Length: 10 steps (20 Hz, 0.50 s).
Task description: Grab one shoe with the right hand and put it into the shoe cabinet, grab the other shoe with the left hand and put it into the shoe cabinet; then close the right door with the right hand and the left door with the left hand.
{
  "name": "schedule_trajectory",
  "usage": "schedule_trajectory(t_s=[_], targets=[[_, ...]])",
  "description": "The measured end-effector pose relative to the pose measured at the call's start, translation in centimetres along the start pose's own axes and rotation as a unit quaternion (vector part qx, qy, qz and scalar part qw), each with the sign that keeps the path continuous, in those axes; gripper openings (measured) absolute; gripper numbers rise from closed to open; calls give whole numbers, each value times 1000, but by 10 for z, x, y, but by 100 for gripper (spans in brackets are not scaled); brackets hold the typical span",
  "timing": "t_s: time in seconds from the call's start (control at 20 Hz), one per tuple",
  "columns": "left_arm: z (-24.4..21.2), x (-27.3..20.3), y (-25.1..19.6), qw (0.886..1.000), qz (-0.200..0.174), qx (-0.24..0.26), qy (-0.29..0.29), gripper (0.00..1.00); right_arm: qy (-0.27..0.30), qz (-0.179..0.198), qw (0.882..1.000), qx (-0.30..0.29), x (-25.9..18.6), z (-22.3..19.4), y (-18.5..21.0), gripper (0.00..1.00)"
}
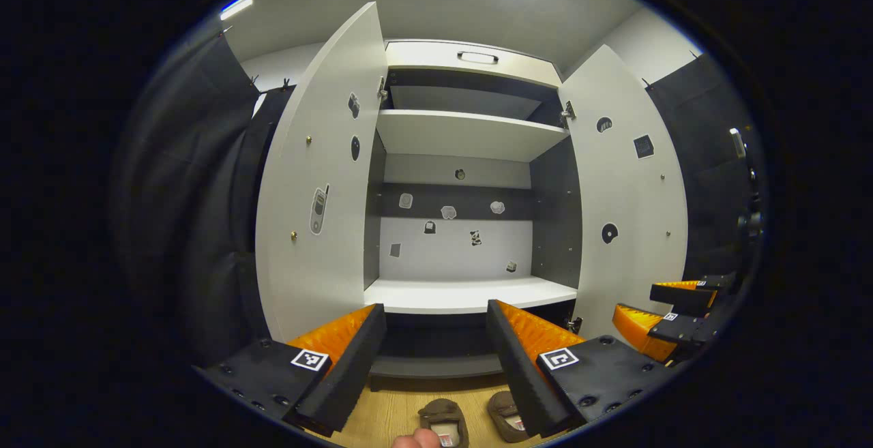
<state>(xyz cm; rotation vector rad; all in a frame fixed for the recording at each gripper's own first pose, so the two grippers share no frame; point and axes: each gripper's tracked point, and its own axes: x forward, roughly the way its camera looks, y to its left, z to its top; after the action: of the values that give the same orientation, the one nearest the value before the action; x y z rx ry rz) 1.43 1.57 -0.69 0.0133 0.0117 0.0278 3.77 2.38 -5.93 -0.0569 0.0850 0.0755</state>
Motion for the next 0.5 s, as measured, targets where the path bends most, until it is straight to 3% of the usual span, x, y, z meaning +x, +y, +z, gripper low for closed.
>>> schedule_trajectory(t_s=[0.25, 0.5], targets=[[0, 0, 8, 1000, 7, -2, -3, 96, 87, 46, 995, -18, 28, -92, 33, 94], [-1, -2, 15, 1000, 16, -3, -5, 94, 235, 65, 970, -25, 23, -225, 44, 94]])
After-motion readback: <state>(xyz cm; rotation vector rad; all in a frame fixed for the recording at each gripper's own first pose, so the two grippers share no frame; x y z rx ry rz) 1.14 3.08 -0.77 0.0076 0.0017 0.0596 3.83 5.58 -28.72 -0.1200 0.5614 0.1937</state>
